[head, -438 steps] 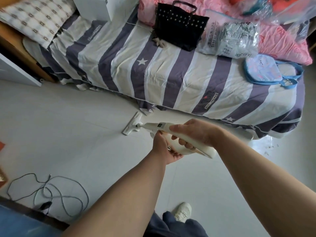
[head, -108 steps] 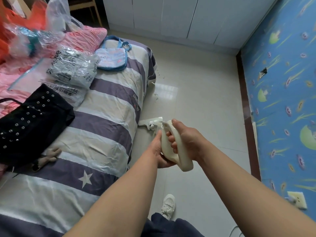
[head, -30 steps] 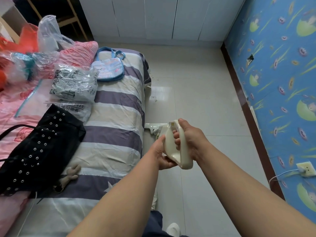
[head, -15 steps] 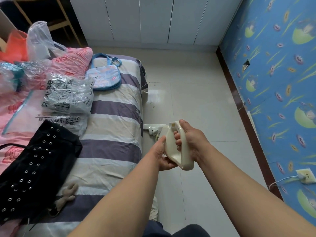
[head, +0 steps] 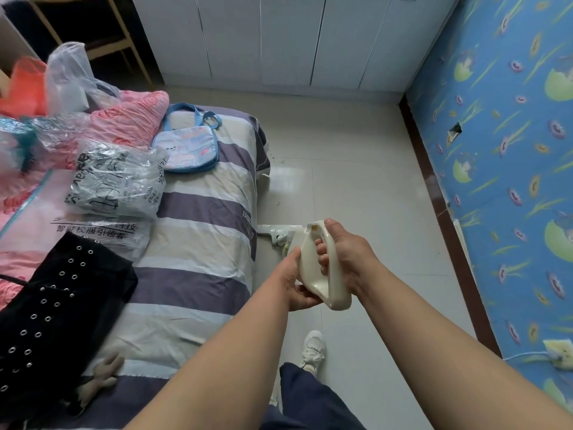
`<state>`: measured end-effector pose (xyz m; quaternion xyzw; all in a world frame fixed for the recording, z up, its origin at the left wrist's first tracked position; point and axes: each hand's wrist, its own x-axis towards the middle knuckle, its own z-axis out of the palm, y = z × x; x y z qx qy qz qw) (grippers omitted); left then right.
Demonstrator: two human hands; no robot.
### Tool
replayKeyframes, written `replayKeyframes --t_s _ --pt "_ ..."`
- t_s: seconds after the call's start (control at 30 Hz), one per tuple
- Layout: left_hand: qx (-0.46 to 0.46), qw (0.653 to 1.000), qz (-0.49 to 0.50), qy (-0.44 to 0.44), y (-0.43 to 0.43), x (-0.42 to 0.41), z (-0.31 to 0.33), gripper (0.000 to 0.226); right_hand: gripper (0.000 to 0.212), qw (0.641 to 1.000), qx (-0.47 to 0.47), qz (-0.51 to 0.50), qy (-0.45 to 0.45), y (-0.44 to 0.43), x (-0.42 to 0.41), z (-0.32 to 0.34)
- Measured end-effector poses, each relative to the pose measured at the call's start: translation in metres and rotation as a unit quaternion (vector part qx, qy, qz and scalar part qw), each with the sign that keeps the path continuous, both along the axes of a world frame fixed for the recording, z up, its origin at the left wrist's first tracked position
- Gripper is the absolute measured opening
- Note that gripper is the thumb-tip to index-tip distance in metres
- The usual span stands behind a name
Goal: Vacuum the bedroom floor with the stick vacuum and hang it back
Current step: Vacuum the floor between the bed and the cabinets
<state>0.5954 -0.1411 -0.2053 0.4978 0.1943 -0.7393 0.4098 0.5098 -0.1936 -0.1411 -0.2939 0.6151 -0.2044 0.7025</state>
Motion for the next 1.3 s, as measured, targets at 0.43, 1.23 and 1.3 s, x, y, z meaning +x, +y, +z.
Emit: replayKeyframes --t_s 0.43,1.23,1.3 --pt "0.001 0.998 0.055 0.000 -0.083 -0.015 -0.008 0.054 0.042 0.999 0.006 0.045 0.015 -0.090 -0.010 -0.006" --pt "0.002 0.994 0.105 0.009 -0.157 -0.005 -0.011 0.052 0.043 0.996 0.014 0.086 0.002 -0.170 0.006 -0.013" --pt "0.003 0.995 0.100 0.008 -0.163 0.001 -0.010 0.050 0.043 0.996 0.020 0.090 -0.001 -0.175 0.011 -0.012"
